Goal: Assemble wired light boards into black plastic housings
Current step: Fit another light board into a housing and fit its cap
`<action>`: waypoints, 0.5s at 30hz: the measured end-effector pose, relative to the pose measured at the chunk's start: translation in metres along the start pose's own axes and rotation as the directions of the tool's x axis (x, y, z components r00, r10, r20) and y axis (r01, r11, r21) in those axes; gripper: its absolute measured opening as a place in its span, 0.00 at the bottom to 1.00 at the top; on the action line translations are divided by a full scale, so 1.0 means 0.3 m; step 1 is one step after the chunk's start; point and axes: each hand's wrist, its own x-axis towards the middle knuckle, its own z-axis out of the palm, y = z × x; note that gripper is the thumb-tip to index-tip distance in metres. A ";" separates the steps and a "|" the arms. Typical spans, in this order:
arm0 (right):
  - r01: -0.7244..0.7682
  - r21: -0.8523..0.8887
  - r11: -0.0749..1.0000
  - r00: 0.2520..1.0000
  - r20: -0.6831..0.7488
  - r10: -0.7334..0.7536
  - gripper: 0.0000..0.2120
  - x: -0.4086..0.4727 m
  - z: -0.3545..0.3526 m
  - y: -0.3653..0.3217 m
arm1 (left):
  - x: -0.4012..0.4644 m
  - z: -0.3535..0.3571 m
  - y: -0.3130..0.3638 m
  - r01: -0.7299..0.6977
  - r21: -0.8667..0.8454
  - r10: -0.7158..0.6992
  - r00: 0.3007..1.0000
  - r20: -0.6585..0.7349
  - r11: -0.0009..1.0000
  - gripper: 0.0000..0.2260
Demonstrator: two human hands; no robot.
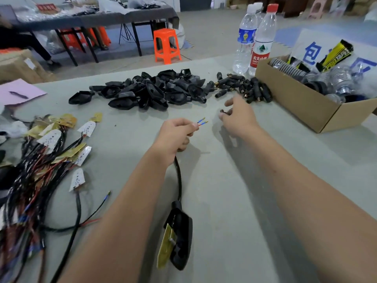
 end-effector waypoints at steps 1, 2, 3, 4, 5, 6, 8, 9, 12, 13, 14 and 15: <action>-0.019 0.187 0.982 1.000 0.014 0.017 0.16 -0.050 0.020 -0.020 | -0.033 -0.025 -0.011 0.006 -0.027 -0.007 1.000 -0.024 1.000 0.04; -0.042 0.374 0.927 0.999 0.022 0.037 0.13 -0.100 0.043 -0.045 | -0.065 -0.049 -0.022 0.007 -0.045 -0.010 0.998 -0.054 0.999 0.04; -0.085 0.549 0.831 0.996 0.060 0.062 0.09 -0.146 0.068 -0.068 | -0.095 -0.072 -0.033 0.004 -0.055 -0.009 0.996 -0.089 0.998 0.04; -0.131 0.690 0.712 0.991 0.117 0.068 0.05 -0.193 0.094 -0.096 | -0.127 -0.100 -0.045 -0.005 -0.058 -0.003 0.991 -0.132 0.998 0.05; -0.165 0.780 0.604 0.985 0.162 0.060 0.05 -0.234 0.118 -0.118 | -0.156 -0.126 -0.058 -0.016 -0.056 0.006 0.984 -0.176 0.998 0.06; -0.187 0.831 0.523 0.980 0.193 0.045 0.05 -0.271 0.143 -0.141 | -0.186 -0.155 -0.068 -0.030 -0.053 0.018 0.976 -0.219 0.998 0.06; -0.214 0.885 0.413 0.973 0.230 0.012 0.06 -0.325 0.184 -0.177 | -0.233 -0.198 -0.087 -0.056 -0.060 0.038 0.960 -0.276 0.997 0.07; -0.227 0.900 0.373 0.969 0.247 -0.005 0.07 -0.349 0.202 -0.191 | -0.254 -0.217 -0.094 -0.070 -0.066 0.048 0.955 -0.292 0.995 0.08; -0.255 0.908 0.334 0.958 0.284 -0.040 0.09 -0.391 0.230 -0.207 | -0.294 -0.242 -0.101 -0.118 -0.082 0.089 0.951 -0.298 0.990 0.06; -0.254 0.905 0.341 0.957 0.286 -0.046 0.09 -0.393 0.232 -0.205 | -0.300 -0.242 -0.100 -0.137 -0.085 0.107 0.950 -0.294 0.987 0.07; -0.253 0.904 0.344 0.957 0.287 -0.050 0.10 -0.394 0.234 -0.203 | -0.306 -0.242 -0.102 -0.158 -0.085 0.127 0.948 -0.291 0.984 0.09; -0.255 0.906 0.337 0.956 0.288 -0.051 0.10 -0.393 0.234 -0.201 | -0.309 -0.239 -0.102 -0.179 -0.075 0.151 0.946 -0.289 0.981 0.11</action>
